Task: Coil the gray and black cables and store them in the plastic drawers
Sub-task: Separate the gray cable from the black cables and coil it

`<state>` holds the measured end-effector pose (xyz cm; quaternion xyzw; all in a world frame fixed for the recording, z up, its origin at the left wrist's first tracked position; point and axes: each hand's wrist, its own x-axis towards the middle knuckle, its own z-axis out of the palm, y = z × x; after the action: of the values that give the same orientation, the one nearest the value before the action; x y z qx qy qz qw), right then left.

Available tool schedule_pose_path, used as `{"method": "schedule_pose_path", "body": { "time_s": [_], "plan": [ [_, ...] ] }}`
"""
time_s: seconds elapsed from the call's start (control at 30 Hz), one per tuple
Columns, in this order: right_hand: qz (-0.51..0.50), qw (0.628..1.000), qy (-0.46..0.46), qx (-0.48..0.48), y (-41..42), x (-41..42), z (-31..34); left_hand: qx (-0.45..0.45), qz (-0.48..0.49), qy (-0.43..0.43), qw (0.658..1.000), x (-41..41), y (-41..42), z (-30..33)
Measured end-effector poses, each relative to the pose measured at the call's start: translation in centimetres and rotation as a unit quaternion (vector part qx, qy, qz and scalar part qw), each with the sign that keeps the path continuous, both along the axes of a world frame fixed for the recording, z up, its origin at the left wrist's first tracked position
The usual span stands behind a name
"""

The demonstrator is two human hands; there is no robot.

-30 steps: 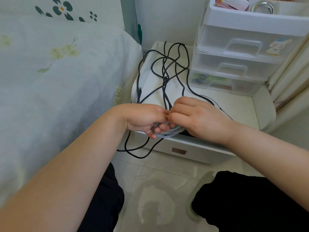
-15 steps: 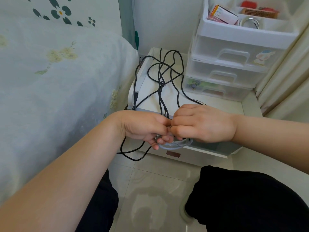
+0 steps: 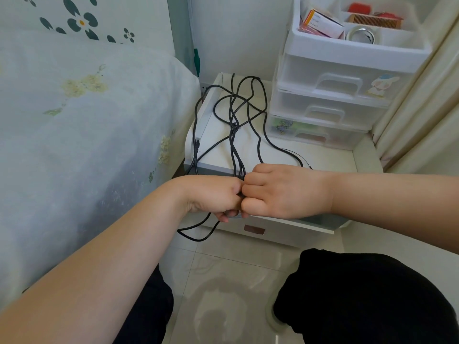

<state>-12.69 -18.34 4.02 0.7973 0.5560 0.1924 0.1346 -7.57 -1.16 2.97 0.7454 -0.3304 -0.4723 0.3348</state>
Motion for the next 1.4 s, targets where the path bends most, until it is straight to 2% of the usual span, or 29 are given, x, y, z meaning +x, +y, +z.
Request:
{"method": "schedule_pose_path", "body": {
  "time_s": [0.07, 0.17, 0.27, 0.4, 0.53, 0.63, 0.77, 0.9, 0.97, 1.03, 1.13, 1.37, 1.4],
  "plan": [
    [-0.013, 0.999, 0.036, 0.004, 0.1, 0.2, 0.2, -0.004, 0.007, 0.004, 1.000, -0.1, 0.0, 0.1],
    [-0.086, 0.992, 0.083, 0.049, -0.1, 0.2, 0.4, -0.033, 0.056, 0.005, 0.998, -0.1, -0.3, 0.3],
    [-0.155, 0.977, 0.091, 0.114, 0.0, 0.5, 0.2, -0.058, 0.113, -0.015, 0.992, -0.1, -0.7, 0.2],
    [-0.229, 0.962, 0.054, 0.140, 1.1, 0.8, 0.0, -0.052, 0.166, -0.071, 0.982, -0.2, -1.3, 0.0],
    [-0.310, 0.923, 0.093, 0.208, 0.9, 0.9, -1.4, -0.039, 0.173, -0.144, 0.974, 0.1, -1.2, 0.2],
    [-0.335, 0.909, 0.100, 0.229, 0.9, 1.0, -1.9, -0.037, 0.177, -0.146, 0.973, 0.5, -1.2, 0.1],
    [-0.300, 0.942, 0.025, 0.151, 1.1, 0.8, -0.6, -0.042, 0.200, -0.073, 0.976, 0.5, -1.2, 0.0],
    [-0.294, 0.953, 0.021, 0.071, 1.6, 0.9, -0.1, -0.034, 0.224, -0.003, 0.974, 0.5, -1.4, -0.1],
    [-0.322, 0.946, 0.024, 0.012, 2.4, 1.0, 0.6, -0.021, 0.230, -0.012, 0.973, 0.5, -1.5, -0.3],
    [-0.382, 0.918, 0.064, -0.083, 3.3, 0.9, 1.6, -0.012, 0.234, -0.018, 0.972, 0.6, -1.7, -0.5],
    [-0.430, 0.882, 0.125, -0.145, 4.1, 1.0, 2.4, -0.015, 0.247, -0.006, 0.969, 0.7, -1.7, -0.6],
    [-0.393, 0.880, 0.099, -0.247, 4.7, 1.7, 3.1, 0.001, 0.228, 0.003, 0.974, 0.8, -1.4, -0.8],
    [-0.372, 0.891, 0.094, -0.244, 4.4, 1.9, 2.9, 0.002, 0.223, 0.007, 0.975, 0.8, -1.3, -0.8]
  ]
}}
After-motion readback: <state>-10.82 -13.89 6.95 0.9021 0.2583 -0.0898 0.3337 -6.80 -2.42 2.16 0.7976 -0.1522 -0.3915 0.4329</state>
